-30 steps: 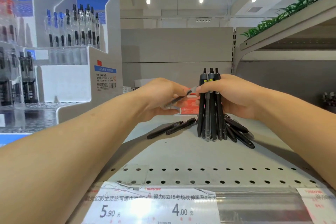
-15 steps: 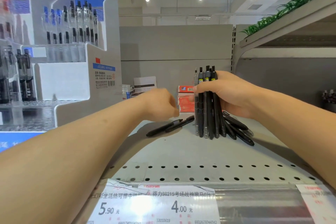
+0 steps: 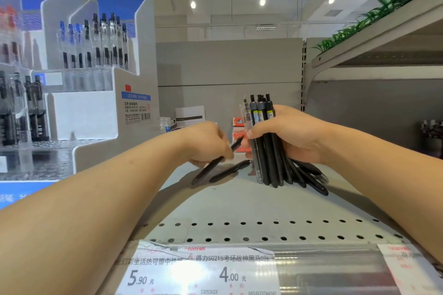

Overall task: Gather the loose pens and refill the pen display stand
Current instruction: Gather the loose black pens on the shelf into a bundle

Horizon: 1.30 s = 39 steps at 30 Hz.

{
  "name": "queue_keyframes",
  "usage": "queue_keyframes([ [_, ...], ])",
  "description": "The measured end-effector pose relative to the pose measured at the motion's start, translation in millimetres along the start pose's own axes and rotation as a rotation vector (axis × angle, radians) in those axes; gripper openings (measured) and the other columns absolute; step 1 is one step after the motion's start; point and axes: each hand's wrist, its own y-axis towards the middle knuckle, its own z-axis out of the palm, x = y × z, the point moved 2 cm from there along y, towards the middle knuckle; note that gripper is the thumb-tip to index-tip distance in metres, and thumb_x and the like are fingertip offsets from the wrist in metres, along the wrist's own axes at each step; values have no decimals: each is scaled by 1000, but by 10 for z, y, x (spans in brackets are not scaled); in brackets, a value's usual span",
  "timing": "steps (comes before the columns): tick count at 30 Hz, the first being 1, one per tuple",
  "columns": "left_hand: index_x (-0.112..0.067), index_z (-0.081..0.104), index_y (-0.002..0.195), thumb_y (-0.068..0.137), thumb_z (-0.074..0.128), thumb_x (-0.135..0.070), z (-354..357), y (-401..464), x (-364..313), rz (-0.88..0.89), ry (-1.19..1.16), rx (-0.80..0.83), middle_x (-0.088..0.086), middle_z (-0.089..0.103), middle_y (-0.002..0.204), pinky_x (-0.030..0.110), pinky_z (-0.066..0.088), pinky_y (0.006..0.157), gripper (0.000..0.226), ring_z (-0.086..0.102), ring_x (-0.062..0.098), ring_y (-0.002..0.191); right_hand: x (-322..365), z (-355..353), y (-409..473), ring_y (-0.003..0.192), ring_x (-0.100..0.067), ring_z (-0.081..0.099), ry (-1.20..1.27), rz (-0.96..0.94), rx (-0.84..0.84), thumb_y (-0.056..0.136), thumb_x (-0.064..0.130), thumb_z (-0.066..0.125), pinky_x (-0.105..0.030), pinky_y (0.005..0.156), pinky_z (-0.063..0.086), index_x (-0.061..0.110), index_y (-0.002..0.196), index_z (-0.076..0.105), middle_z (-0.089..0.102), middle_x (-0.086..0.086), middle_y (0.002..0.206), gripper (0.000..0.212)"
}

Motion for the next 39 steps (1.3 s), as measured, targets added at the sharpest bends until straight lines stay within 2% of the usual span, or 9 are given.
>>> queue_keyframes([
  [5, 0, 62, 102, 96, 64, -29, -144, -119, -137, 179, -496, -149, 9, 74, 92, 21, 53, 54, 29, 68, 14, 62, -25, -8, 41, 71, -19, 73, 49, -3, -25, 86, 0, 68, -44, 79, 62, 11, 107, 67, 73, -5, 73, 24],
  [8, 0, 66, 101, 99, 60, -28, -133, -183, -201, 237, -520, -148, 12, 74, 95, 22, 55, 57, 29, 73, 17, 66, -31, -27, 40, 83, -27, 73, 1, -8, -45, 86, 2, 69, -40, 74, 61, 11, 109, 70, 73, -15, 94, 25],
  [11, -7, 73, 97, 100, 59, -29, -136, -208, -216, 264, -461, -163, 13, 74, 95, 24, 57, 61, 25, 75, 23, 73, -45, -15, 45, 108, -35, 70, -17, -12, -57, 88, 8, 70, -49, 92, 58, 14, 118, 69, 73, -17, 116, 31],
  [14, -9, 69, 118, 98, 61, -20, -147, -206, -231, 286, -513, -163, 15, 73, 104, 27, 60, 63, 24, 76, 27, 77, -60, 18, 37, 109, -35, 71, 31, -6, -26, 87, 11, 73, -53, 97, 55, 16, 123, 67, 73, -18, 117, 37],
  [19, -27, 76, 109, 95, 64, -20, -141, -189, -257, 349, -391, -224, -5, 78, 93, 34, 61, 79, 20, 74, 14, 78, -118, 138, -1, 94, -22, 76, -15, 22, 23, 88, 1, 70, -39, 82, 61, 18, 118, 63, 75, -11, 108, 35],
  [26, -33, 67, 118, 96, 61, -25, -189, -321, -395, 415, -567, -411, -12, 72, 99, 21, 58, 69, 24, 69, 3, 86, 106, 104, -207, 55, -14, 57, 29, -31, -129, 91, 2, 64, -30, 54, 54, 9, 106, 57, 56, -3, 65, 17],
  [30, -32, 72, 105, 96, 61, -26, -94, -373, -604, 414, -370, -542, -13, 73, 91, 18, 51, 71, 16, 67, -3, 81, 297, -300, -499, 51, -10, 53, -153, -121, -237, 93, 8, 68, -23, 48, 47, 18, 105, 58, 53, 1, 61, 19],
  [33, -33, 71, 100, 92, 67, -29, 133, -272, -924, 391, -168, -403, -17, 72, 93, 6, 46, 68, 10, 64, -10, 83, 352, -796, -776, 53, -17, 49, -318, -125, -282, 91, 8, 70, -32, 55, 44, 16, 102, 57, 51, -3, 60, 19],
  [39, -31, 64, 125, 91, 64, -49, 1031, -84, -1905, 514, 239, -21, -15, 67, 118, 24, 47, 95, 38, 61, 4, 107, 159, -1818, -1391, 48, -11, 54, -821, 30, -302, 89, 36, 72, -28, 56, 47, 33, 79, 52, 60, 4, 56, 22],
])
